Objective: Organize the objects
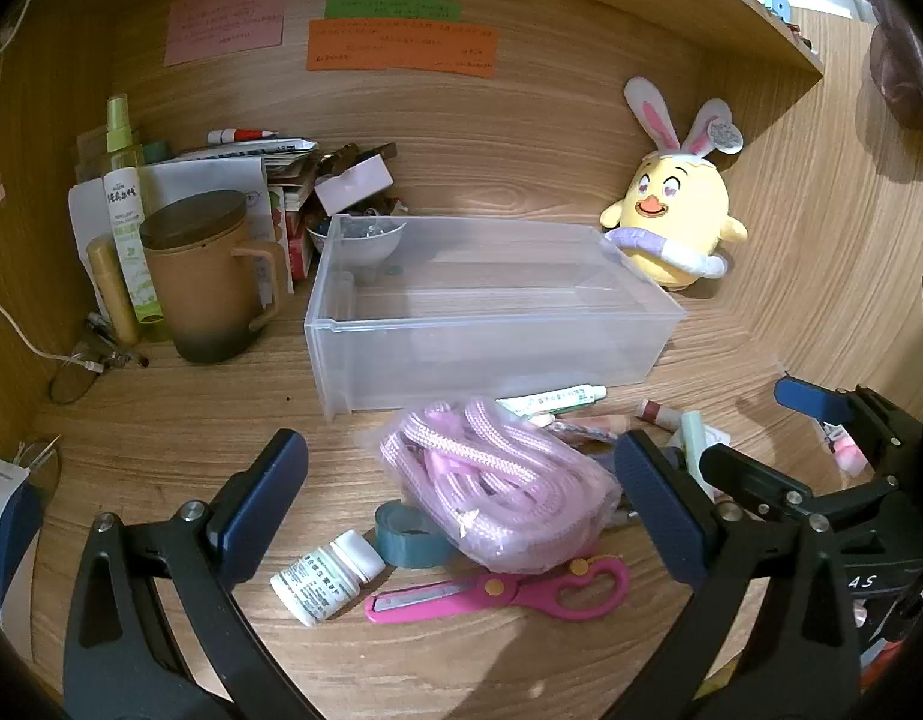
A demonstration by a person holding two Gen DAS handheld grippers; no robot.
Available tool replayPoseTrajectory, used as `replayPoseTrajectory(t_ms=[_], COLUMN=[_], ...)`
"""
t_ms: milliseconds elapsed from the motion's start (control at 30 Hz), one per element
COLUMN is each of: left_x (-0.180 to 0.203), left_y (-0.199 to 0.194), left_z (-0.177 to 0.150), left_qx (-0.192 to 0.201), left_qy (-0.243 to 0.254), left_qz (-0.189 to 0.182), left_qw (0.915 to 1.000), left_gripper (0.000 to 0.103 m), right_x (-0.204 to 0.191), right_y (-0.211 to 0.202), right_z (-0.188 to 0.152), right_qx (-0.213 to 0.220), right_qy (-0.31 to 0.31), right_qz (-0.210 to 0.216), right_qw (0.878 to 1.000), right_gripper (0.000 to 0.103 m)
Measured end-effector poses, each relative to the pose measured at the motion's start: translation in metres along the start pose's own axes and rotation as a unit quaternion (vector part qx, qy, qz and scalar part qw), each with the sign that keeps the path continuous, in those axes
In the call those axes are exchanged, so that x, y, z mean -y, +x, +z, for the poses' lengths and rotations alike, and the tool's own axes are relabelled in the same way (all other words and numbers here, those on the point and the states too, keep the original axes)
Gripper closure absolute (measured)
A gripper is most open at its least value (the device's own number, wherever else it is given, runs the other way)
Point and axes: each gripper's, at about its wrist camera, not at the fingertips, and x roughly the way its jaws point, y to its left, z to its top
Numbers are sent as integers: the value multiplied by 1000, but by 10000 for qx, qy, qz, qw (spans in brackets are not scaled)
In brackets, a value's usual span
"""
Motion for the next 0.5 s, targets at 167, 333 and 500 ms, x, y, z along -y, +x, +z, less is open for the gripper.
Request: replayPoseTrajectory(t_ms=[167,333,500], left_x=[1,3,2], left_y=[0,-1,-1], left_z=[0,-2,-3], left_qx=[-1,-12,-19], left_qy=[-1,-2,-5], left_qz=[-6,-25,-43], left_qw=[10000,10000,10000], left_gripper=[0,0,0], right_x=[0,-2,-3], right_y=[0,-1,-2], right_z=[0,-2,-2], right_qx=[-7,-20,-23], right_qy=[2,-5,-12], right_qz=[-1,15,21], right_qw=[10000,10000,10000], right_gripper=[2,2,2])
